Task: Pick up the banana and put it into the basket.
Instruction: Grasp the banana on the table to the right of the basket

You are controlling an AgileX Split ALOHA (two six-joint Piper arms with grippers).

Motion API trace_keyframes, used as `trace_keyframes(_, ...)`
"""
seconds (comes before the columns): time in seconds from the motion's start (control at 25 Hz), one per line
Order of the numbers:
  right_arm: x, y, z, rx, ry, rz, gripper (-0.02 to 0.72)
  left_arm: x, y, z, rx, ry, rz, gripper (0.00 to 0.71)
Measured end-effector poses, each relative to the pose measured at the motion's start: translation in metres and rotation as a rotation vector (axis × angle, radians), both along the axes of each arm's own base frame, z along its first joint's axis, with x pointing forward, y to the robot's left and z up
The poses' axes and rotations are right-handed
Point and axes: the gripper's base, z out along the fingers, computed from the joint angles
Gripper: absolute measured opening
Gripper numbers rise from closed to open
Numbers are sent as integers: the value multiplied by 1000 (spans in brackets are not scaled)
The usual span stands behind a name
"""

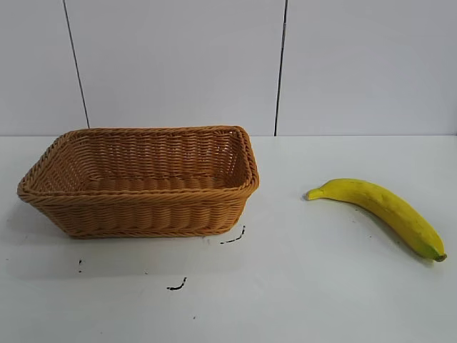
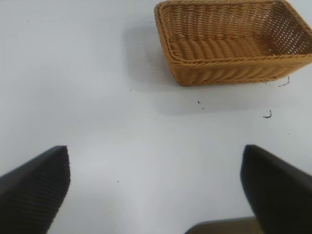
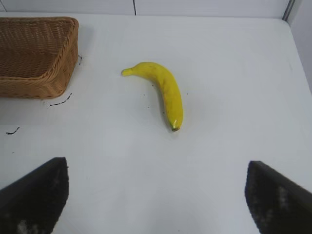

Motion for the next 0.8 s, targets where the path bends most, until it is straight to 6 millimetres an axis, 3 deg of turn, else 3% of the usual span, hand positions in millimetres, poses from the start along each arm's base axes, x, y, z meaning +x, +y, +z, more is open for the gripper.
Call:
trace_keyframes(0.24,86,2,-25,-43,239,66,682,0,0,0,0,0,0,690)
trace_keyframes(0.52,168,4,-65,-100,363,202,682,0,0,0,0,0,0,690)
trace_keyframes(0.8,227,5,-122,-110,359,217,682,0,0,0,0,0,0,690)
